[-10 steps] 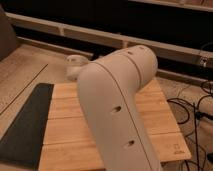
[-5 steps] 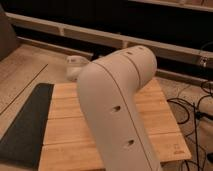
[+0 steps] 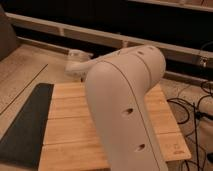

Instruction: Place the eraser in the ceramic cup

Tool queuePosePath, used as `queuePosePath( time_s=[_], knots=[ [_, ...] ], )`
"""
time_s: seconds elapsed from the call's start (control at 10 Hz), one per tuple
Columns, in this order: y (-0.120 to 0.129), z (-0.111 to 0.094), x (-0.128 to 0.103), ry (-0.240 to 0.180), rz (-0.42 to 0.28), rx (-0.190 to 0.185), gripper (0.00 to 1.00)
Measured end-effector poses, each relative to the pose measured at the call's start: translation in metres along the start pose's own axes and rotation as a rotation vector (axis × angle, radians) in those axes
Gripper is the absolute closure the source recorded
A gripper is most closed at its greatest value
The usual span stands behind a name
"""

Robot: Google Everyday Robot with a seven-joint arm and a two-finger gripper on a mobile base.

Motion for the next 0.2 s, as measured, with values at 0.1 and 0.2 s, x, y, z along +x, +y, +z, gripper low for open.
queuePosePath(
  time_s=[0.1, 0.2],
  knots=[
    [0.0018, -0.0005, 0.0, -0.001, -0.002, -0.002, 0.2],
    [0.0031, -0.0011, -0.0002, -0.001, -0.003, -0.003, 0.2]
  ],
)
